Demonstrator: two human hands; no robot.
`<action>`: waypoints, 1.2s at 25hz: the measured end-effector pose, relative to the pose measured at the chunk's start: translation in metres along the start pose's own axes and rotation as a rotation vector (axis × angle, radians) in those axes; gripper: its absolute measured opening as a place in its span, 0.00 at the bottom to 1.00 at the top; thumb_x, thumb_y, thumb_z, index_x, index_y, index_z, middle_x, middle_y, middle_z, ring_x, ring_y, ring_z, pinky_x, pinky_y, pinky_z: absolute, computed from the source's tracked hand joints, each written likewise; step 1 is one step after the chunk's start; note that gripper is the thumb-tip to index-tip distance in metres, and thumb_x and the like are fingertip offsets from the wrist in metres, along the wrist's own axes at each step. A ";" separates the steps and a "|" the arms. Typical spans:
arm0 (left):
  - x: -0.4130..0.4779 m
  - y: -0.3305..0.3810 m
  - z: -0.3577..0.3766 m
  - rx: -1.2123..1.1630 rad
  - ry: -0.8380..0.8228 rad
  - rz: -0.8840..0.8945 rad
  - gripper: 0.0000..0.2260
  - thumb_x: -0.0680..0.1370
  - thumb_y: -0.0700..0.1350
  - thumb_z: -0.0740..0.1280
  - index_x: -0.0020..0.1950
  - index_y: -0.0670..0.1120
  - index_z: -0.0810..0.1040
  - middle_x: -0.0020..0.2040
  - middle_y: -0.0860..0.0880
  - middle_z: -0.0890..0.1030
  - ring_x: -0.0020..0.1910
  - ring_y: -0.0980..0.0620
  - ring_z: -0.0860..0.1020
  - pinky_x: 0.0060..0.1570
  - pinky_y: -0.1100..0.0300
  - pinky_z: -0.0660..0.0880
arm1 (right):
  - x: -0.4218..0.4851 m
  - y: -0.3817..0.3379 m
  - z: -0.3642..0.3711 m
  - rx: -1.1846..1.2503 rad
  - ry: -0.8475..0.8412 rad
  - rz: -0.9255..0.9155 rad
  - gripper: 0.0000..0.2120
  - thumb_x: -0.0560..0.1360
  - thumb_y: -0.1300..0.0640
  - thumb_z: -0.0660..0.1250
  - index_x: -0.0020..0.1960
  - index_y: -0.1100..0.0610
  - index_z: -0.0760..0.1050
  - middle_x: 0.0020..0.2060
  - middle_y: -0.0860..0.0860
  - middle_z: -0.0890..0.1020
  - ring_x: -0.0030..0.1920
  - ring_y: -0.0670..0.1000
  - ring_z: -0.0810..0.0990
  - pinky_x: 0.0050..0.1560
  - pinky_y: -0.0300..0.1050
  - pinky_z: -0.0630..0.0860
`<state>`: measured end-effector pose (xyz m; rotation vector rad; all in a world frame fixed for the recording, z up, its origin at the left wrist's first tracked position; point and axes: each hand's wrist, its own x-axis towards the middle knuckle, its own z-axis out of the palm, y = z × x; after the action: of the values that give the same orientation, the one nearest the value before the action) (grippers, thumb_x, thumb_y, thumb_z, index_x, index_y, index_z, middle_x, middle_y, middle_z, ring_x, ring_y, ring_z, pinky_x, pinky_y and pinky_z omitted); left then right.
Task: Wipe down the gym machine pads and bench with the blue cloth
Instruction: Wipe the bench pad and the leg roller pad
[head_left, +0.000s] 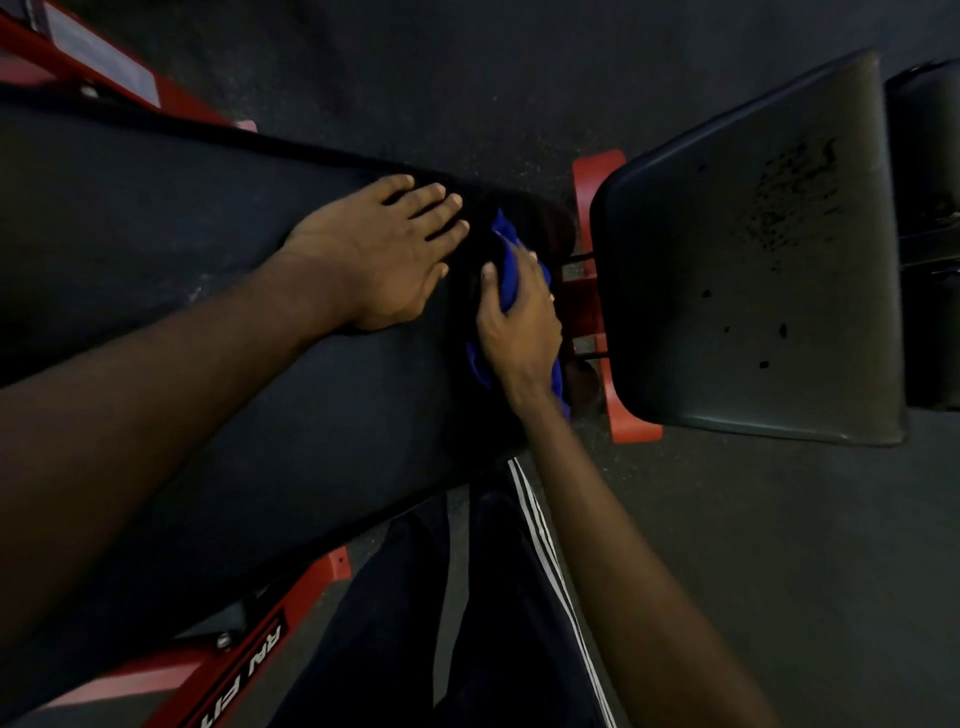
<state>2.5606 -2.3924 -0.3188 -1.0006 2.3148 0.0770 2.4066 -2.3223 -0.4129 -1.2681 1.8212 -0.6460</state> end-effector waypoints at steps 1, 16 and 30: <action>0.000 0.000 0.000 -0.002 -0.002 -0.002 0.28 0.82 0.54 0.40 0.81 0.46 0.48 0.81 0.44 0.49 0.80 0.46 0.49 0.78 0.48 0.49 | 0.016 0.003 -0.001 0.011 0.003 -0.021 0.20 0.82 0.48 0.61 0.73 0.51 0.71 0.73 0.49 0.73 0.75 0.50 0.67 0.70 0.45 0.65; -0.003 0.062 -0.008 -0.074 -0.159 -0.138 0.32 0.83 0.55 0.49 0.80 0.38 0.46 0.80 0.38 0.47 0.80 0.41 0.47 0.77 0.46 0.44 | -0.088 0.046 -0.026 0.053 0.011 0.242 0.21 0.82 0.43 0.59 0.73 0.48 0.70 0.71 0.48 0.74 0.73 0.50 0.70 0.70 0.47 0.69; -0.035 0.143 0.011 -0.140 -0.028 -0.267 0.29 0.84 0.52 0.42 0.78 0.33 0.40 0.79 0.34 0.42 0.79 0.38 0.41 0.76 0.44 0.38 | 0.060 0.053 -0.021 -0.011 -0.123 0.200 0.23 0.82 0.39 0.57 0.73 0.48 0.70 0.67 0.51 0.78 0.68 0.56 0.75 0.67 0.51 0.71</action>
<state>2.4882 -2.2649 -0.3339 -1.3614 2.1533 0.1460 2.3514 -2.3591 -0.4622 -1.0905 1.8222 -0.4392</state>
